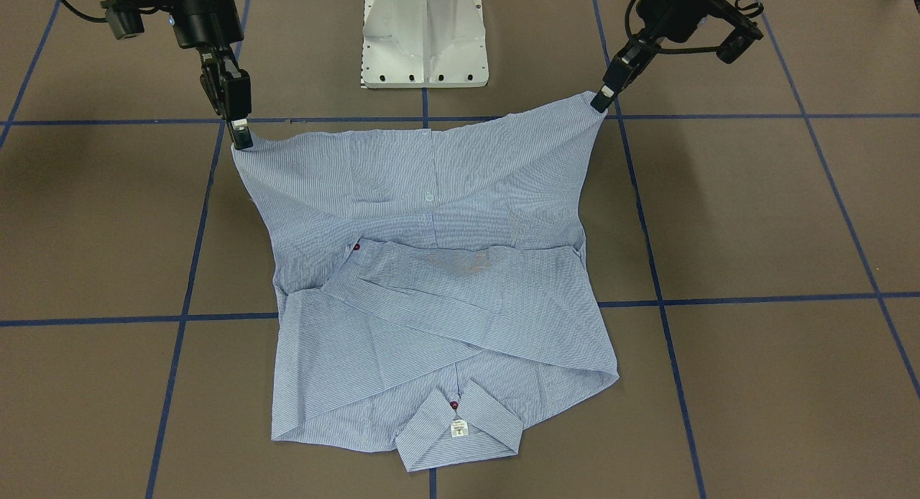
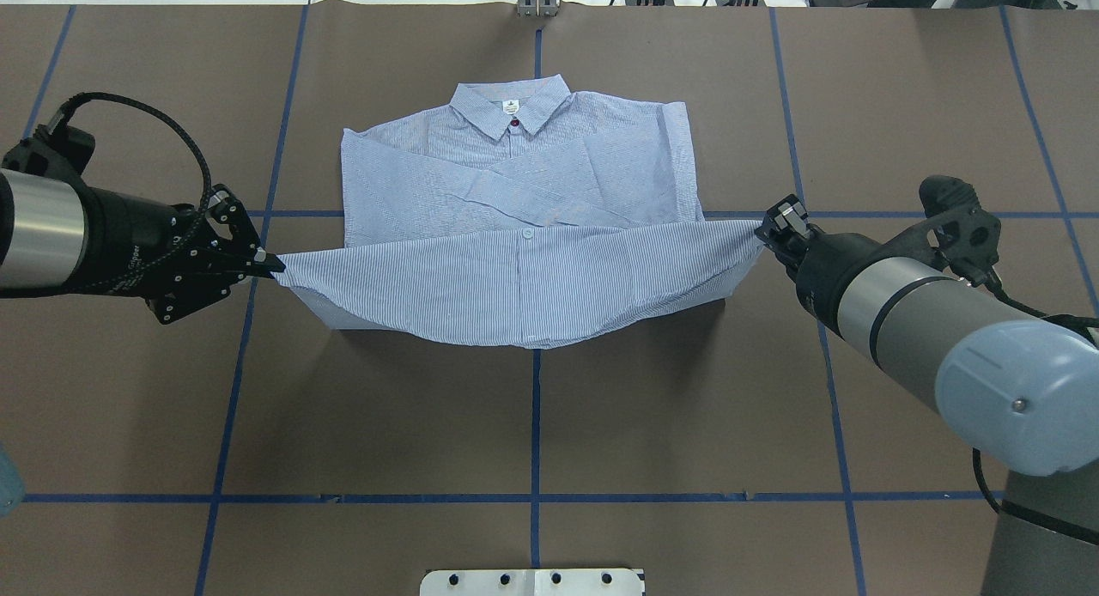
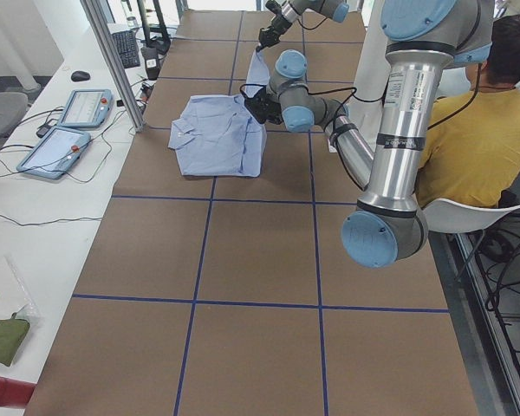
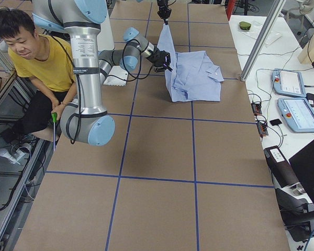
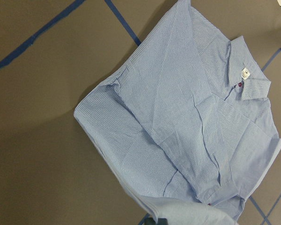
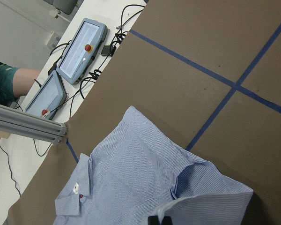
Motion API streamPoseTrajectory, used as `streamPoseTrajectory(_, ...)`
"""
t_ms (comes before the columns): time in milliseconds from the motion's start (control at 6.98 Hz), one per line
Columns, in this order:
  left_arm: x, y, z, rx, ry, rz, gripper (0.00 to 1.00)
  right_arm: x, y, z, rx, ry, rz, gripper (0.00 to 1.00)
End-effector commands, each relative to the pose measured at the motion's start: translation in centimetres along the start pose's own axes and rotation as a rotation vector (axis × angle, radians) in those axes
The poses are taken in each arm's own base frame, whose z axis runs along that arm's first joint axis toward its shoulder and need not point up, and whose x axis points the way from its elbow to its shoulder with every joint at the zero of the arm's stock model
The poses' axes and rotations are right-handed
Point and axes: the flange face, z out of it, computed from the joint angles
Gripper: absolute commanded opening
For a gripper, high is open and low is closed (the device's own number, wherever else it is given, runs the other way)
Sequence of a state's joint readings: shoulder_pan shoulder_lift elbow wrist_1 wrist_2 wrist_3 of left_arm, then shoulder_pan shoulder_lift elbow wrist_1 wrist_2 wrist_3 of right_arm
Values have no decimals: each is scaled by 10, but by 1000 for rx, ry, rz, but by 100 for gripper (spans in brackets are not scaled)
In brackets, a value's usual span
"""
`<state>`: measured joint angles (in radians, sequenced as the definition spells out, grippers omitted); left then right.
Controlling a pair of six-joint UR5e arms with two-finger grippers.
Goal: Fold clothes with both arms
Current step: 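Lift the hem with both grippers and fold it toward the collar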
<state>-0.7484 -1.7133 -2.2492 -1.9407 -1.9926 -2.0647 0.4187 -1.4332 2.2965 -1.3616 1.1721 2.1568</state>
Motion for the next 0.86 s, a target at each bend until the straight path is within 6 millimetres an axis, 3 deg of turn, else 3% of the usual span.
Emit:
streamPoseTrajectory(0, 6, -18, 20, 29, -18, -3, 0, -14, 12, 35, 32, -5, 4, 0)
streamPoseTrajectory(143, 19, -27, 42, 45, -28, 24, 0, -26, 12, 62, 67, 2, 3, 0)
streamPoseTrajectory(286, 31, -44, 59, 72, -35, 43, 0, -35, 0, 79, 102, 10, 10, 0)
streamPoseTrajectory(430, 53, -55, 86, 89, -46, 44, 0, -30, -8, 102, 134, 43, -1, 0)
streamPoseTrajectory(573, 70, -71, 114, 123, -54, 41, 0, -38, -14, 124, 146, 69, 0, 0)
streamPoseTrajectory(716, 71, -88, 139, 153, -62, 77, 0, -52, -21, 147, 142, 98, 12, 0)
